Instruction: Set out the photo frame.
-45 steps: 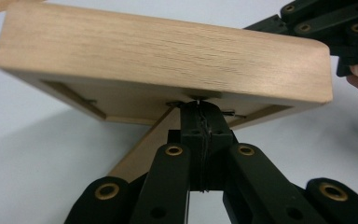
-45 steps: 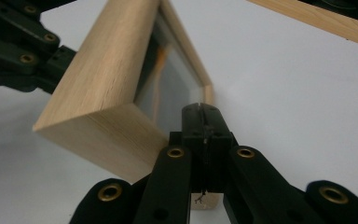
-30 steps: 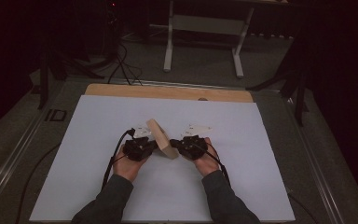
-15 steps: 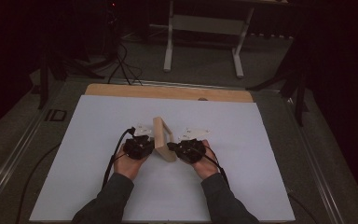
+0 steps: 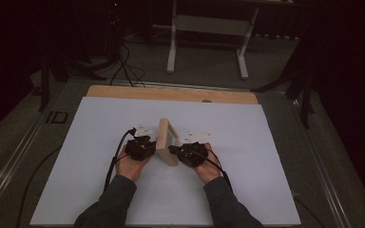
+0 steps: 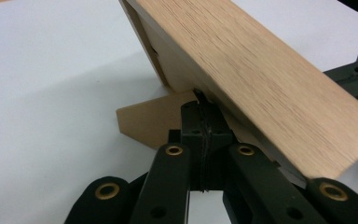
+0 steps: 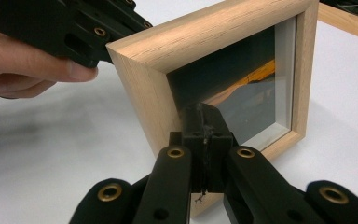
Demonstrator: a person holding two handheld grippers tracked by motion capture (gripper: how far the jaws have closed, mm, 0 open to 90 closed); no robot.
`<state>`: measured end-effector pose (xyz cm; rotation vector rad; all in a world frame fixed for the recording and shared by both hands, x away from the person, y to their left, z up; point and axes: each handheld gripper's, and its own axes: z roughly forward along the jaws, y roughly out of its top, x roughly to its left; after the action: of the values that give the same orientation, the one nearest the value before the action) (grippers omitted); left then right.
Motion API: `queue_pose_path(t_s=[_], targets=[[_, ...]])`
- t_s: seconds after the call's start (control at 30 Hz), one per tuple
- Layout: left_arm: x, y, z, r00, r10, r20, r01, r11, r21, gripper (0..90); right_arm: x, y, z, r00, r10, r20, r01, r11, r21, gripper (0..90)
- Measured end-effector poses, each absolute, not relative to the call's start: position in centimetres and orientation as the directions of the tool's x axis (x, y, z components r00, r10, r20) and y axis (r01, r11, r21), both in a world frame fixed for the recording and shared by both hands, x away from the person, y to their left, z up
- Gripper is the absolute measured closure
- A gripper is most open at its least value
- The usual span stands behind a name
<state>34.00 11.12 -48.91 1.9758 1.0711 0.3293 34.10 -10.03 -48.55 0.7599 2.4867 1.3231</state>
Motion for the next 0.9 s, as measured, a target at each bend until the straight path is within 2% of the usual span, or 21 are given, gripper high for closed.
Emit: queue_pose_path(t_s=[0.2, 0.4, 0.53, 0.63, 0.9], targets=[[33.4, 11.9, -48.2, 0.57, 0.807, -0.153, 0.562, -0.248, 0.789, 78.2, 33.9, -10.5, -48.2, -0.829, 0.559, 0.007, 0.324, 0.469, 0.822, 84.8], [32.8, 13.1, -48.0, 0.539, 0.823, -0.178, 0.569, -0.2, 0.798, 63.8, 33.7, -11.6, -47.7, -0.826, 0.564, 0.003, 0.321, 0.466, 0.824, 77.8], [32.8, 13.6, -47.9, 0.511, 0.839, -0.187, 0.581, -0.177, 0.795, 55.2, 33.6, -12.1, -47.5, -0.818, 0.576, -0.004, 0.32, 0.46, 0.829, 70.3], [32.7, 13.7, -47.8, 0.506, 0.842, -0.187, 0.583, -0.174, 0.794, 48.5, 33.6, -12.5, -47.5, -0.806, 0.593, 0.01, 0.337, 0.444, 0.83, 60.0], [32.3, 14.4, -47.3, 0.505, 0.838, -0.208, 0.578, -0.149, 0.802, 39.5, 33.9, -13.4, -47.3, -0.783, 0.621, 0.031, 0.359, 0.411, 0.838, 51.8]])
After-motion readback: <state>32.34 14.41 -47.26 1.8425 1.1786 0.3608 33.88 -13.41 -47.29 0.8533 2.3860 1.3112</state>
